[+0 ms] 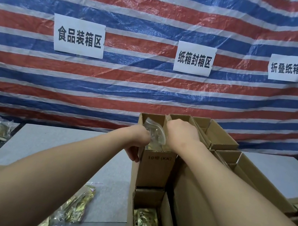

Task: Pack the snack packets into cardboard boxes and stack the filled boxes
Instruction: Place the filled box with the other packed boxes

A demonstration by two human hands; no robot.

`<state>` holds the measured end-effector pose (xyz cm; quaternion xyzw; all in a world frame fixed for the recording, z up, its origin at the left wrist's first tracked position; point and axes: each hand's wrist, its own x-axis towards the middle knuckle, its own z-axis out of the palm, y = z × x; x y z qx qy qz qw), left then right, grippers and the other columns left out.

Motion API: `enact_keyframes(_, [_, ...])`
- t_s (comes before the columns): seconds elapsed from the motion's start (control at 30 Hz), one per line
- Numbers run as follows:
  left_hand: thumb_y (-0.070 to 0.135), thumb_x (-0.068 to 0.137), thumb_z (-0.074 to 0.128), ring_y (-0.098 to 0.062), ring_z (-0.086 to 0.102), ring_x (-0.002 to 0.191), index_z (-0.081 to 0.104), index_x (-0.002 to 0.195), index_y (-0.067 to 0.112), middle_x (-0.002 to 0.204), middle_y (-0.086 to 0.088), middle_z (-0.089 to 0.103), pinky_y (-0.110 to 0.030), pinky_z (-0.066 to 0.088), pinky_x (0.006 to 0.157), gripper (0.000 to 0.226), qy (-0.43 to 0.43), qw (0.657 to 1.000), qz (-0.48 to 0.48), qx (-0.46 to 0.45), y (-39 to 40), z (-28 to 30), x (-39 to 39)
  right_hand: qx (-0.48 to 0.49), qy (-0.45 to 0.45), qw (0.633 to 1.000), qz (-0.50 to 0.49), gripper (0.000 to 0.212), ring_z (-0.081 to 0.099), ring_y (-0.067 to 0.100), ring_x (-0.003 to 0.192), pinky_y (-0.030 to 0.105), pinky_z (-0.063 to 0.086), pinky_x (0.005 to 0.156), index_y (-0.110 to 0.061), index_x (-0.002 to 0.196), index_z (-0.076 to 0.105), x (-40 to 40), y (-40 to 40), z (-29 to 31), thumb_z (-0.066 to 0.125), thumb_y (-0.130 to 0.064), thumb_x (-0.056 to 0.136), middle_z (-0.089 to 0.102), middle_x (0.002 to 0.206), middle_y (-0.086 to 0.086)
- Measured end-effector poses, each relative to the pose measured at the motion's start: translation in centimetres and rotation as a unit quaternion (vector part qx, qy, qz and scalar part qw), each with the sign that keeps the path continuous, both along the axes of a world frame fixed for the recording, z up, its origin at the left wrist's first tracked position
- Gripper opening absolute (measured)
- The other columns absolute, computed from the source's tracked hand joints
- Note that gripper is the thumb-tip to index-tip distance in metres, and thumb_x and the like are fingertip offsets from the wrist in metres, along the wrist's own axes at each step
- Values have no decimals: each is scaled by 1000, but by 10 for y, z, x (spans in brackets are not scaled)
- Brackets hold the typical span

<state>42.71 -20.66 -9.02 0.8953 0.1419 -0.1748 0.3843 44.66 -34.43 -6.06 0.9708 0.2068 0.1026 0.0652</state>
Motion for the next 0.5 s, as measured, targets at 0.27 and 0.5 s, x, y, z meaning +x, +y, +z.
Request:
enact_keyframes(0.27, [34, 106, 24, -28, 74, 69, 56, 119, -7, 87, -23, 70, -37, 63, 61, 54, -4, 1000, 17, -2, 1, -4, -6, -1, -2, 1000, 2, 10, 53, 25, 72, 35, 43, 61, -14, 96, 58, -2, 0, -5, 60, -6, 91, 48, 75, 2])
enact_keyframes(0.5, [58, 102, 15, -27, 73, 63, 44, 138, 1, 90, -20, 64, -32, 59, 52, 74, -7, 999, 32, 0, 4, -4, -10, 2, -8, 1000, -8, 26, 51, 23, 76, 33, 41, 60, -15, 120, 58, -2, -4, -6, 61, -28, 97, 65, 103, 5])
